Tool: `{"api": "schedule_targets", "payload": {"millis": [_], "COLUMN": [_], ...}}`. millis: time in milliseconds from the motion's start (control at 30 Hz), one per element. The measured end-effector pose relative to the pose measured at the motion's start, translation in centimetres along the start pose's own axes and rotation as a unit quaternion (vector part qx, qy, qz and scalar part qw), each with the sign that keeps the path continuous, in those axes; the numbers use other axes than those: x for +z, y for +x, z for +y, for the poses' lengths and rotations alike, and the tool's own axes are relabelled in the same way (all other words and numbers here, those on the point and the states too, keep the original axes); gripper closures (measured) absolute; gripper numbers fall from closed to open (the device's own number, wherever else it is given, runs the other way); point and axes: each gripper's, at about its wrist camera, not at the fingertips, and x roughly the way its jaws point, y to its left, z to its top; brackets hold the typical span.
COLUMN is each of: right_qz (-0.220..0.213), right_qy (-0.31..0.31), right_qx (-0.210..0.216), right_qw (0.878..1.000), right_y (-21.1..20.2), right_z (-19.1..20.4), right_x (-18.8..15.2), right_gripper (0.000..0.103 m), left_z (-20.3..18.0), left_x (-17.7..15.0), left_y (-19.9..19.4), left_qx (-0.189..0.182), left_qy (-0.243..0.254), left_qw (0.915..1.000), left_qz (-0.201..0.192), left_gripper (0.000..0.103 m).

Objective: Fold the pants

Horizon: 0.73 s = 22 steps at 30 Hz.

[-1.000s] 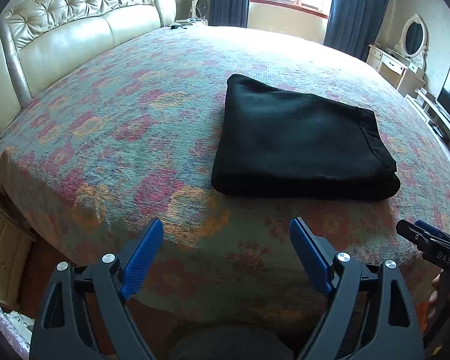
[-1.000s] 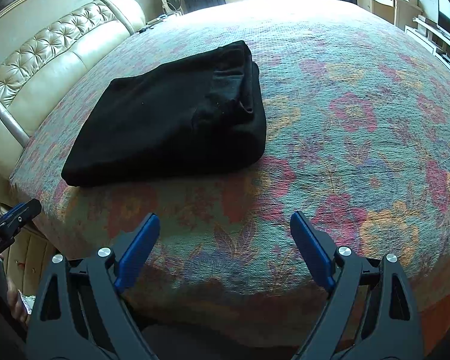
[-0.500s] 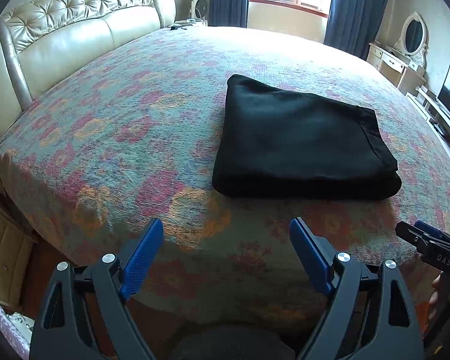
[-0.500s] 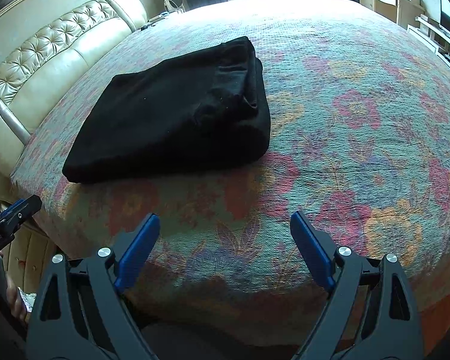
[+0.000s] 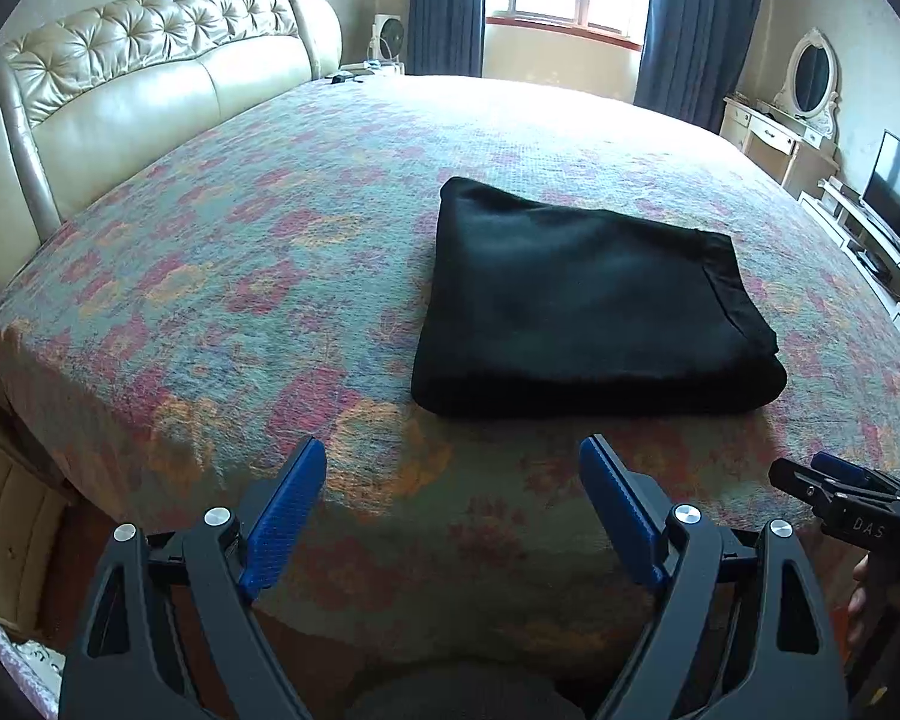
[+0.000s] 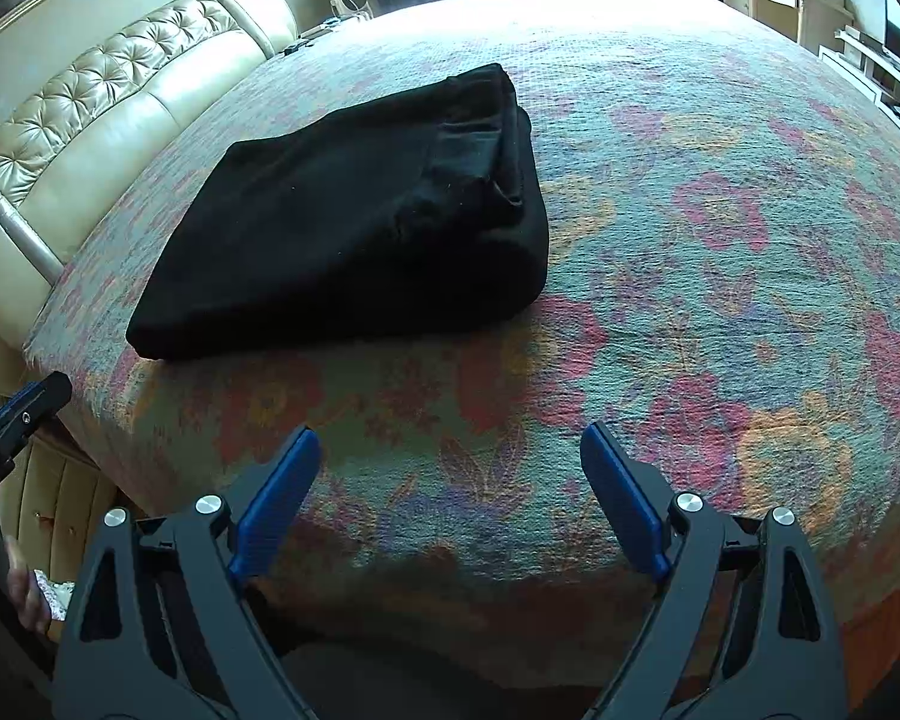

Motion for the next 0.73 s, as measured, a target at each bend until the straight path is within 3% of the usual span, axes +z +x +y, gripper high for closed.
{"api": "schedule_targets", "payload": {"millis": [100,167,267,333,433,500,633,733], "right_qz": [0.0,0.002,0.003,0.003,0.004,0.007,0.005,-0.01], "right_qy": [0.002,0.003,0.005,0.006,0.009,0.011,0.012,0.013], "right_qx": [0.002,0.003,0.004,0.005,0.004,0.004,0.007,0.009], "right_qw": [1.0,1.0,1.0,1.0,1.0,1.0,1.0,1.0], "right_y": [0.0,0.0,0.1,0.1,0.2,0.2,-0.4,-1.1], "right_z": [0.0,0.0,0.1,0.0,-0.1,-0.2,-0.4,-1.0], "right_x": [0.0,0.0,-0.1,-0.1,-0.2,-0.4,0.2,1.8], "right_gripper": [0.014,0.014,0.014,0.014,0.014,0.014,0.014,0.014], "left_z": [0.2,0.7,1.2,1.5,1.6,1.4,2.1,4.5], "left_x": [0.4,0.8,0.8,0.7,1.5,2.2,4.0,6.1], "left_y": [-0.4,0.0,1.0,1.1,0.8,0.8,2.2,3.8], "left_qx": [-0.012,-0.012,0.026,0.06,0.036,0.041,0.026,0.042], "left_qy": [-0.013,-0.027,-0.043,-0.046,-0.032,-0.015,0.006,-0.018], "left_qw": [0.9998,0.9996,0.9979,0.9963,0.9986,0.999,0.9993,0.9987], "left_qz": [-0.014,-0.002,0.041,0.042,0.022,0.007,0.024,0.024], "left_gripper": [0.015,0.014,0.014,0.014,0.014,0.014,0.014,0.014]}}
